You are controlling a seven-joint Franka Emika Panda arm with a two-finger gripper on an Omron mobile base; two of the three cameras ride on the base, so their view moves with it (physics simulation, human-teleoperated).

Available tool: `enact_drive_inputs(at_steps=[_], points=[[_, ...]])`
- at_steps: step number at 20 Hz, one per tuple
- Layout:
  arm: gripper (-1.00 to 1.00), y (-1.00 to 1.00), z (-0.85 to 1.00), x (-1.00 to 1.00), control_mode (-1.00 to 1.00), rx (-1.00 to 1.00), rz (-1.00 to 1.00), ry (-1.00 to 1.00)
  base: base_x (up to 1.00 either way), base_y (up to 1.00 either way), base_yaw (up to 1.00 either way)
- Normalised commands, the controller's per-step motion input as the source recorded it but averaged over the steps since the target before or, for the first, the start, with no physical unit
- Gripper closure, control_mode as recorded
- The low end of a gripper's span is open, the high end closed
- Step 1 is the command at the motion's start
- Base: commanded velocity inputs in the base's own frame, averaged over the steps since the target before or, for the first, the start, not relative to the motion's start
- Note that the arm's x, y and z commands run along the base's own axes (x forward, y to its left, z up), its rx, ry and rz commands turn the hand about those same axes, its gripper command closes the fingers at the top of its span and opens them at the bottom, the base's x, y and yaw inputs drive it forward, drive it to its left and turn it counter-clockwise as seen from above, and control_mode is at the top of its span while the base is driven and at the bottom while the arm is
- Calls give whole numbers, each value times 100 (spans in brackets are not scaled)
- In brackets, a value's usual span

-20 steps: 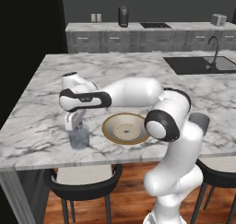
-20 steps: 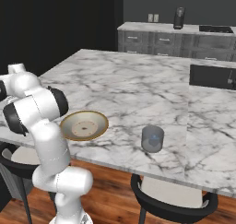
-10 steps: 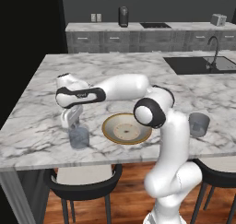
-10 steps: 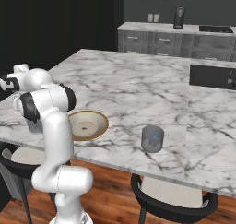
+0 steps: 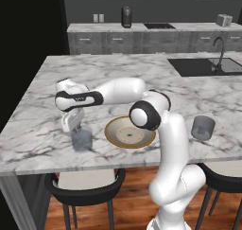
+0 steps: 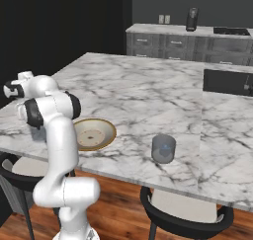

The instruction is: There are four ice cubes in the ice bowl. Place two ice cubes in each glass of water.

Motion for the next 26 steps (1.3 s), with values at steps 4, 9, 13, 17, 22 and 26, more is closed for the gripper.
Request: enact_drive_inputs(at_steps=[4, 9, 13, 17, 22, 26], points=[[100, -14, -3, 9, -100, 0, 0, 0, 0, 0, 0], [-100, -7, -1, 0, -100, 0, 0, 0, 0, 0, 0], [-100, 0, 0, 0, -100, 0, 0, 0, 0, 0, 0], [-100, 0, 1, -1, -100, 0, 0, 0, 0, 0, 0], [100, 0, 2, -1, -100, 0, 0, -2, 0, 0, 0], [100, 0, 2, -4, -100, 0, 0, -3, 0, 0, 0]])
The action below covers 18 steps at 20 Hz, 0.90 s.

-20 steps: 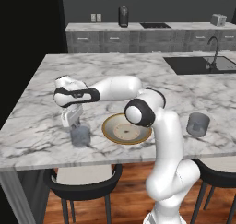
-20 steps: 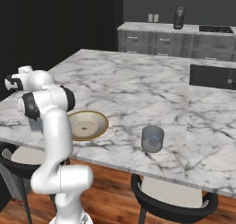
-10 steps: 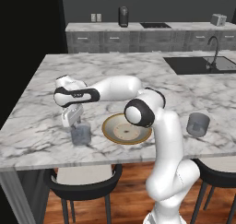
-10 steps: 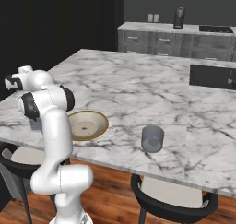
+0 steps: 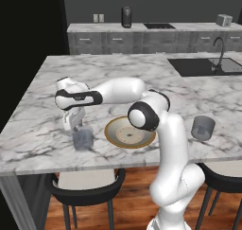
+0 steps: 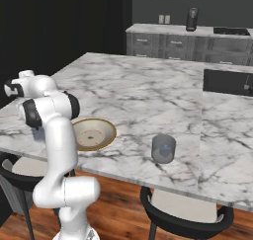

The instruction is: There are four ice cubes in the ice bowl. Place two ice cubes in each glass of water.

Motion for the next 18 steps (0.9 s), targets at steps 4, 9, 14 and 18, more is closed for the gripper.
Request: enact_drive_inputs(at_steps=[4, 9, 14, 18], points=[[100, -3, 27, -33, -100, 0, 0, -12, 0, 0, 0], [100, -59, 26, -47, -100, 11, -6, -34, 0, 0, 0], [100, -100, 8, -49, -100, 46, -5, -48, 0, 0, 0], [100, -100, 56, -60, -100, 42, -11, -25, 0, 0, 0]])
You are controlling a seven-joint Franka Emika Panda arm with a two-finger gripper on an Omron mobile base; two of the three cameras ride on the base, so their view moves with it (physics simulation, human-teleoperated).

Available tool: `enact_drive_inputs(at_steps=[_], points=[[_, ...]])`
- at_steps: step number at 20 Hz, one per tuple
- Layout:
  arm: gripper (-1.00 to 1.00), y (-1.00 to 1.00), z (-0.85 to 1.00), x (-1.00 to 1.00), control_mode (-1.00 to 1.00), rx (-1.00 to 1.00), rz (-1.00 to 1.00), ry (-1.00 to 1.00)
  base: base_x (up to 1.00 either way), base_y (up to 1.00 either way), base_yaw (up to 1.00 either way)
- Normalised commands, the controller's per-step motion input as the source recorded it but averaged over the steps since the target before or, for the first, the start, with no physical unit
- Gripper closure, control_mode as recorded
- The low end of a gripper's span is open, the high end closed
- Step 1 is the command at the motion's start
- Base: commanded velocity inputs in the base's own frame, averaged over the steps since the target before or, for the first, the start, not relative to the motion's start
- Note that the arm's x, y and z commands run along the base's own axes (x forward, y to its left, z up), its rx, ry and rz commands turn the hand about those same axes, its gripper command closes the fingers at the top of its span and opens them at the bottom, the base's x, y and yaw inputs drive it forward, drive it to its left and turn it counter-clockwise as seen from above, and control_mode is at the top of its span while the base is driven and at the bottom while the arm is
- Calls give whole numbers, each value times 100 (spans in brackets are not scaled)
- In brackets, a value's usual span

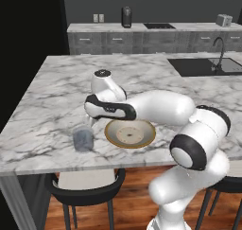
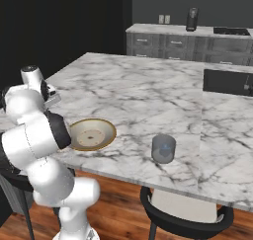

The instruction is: There are four ice cubes in the ice bowl. Place two ice cubes in each glass of water.

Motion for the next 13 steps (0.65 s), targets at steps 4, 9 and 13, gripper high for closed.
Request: enact_drive_inputs(at_steps=[4, 9, 13], points=[[100, -100, 93, -68, -100, 21, -30, -1, 0, 0, 0], [100, -100, 69, -61, -100, 6, -39, 0, 0, 0, 0], [100, -100, 23, -61, -100, 3, -44, 0, 0, 0, 0]])
